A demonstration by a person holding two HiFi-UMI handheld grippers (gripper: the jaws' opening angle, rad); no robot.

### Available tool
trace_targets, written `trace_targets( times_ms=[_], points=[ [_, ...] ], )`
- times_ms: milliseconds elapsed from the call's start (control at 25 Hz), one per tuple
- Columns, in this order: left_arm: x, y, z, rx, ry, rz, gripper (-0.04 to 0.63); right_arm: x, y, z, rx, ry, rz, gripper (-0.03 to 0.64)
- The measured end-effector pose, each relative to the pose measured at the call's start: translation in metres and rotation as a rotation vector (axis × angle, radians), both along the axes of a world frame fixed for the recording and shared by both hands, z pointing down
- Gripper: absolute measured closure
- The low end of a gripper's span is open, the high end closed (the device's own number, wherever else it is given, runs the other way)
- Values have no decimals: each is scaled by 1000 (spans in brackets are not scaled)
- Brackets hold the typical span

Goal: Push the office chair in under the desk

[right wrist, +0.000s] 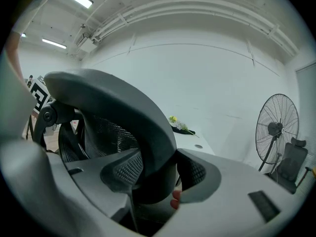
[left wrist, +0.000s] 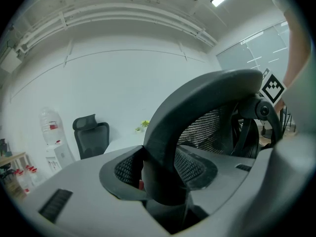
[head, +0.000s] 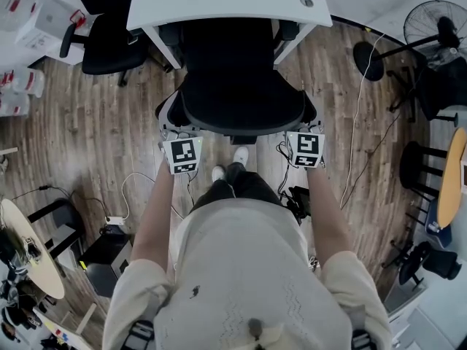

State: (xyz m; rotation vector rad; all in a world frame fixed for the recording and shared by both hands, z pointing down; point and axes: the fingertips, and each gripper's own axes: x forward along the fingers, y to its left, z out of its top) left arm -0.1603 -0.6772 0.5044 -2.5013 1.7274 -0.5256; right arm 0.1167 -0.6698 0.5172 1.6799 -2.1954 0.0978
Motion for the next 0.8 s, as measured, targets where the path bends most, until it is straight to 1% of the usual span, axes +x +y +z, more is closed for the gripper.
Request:
trace_targets(
  times_ms=[560,800],
  points=[
    [10,-13,1,11,-4,-15,382,10,-15,2,7,-2,-18,394],
    [12,-23,-1,6,-3,-14,382,13,-25,-1,12,3,-8,396]
  ],
)
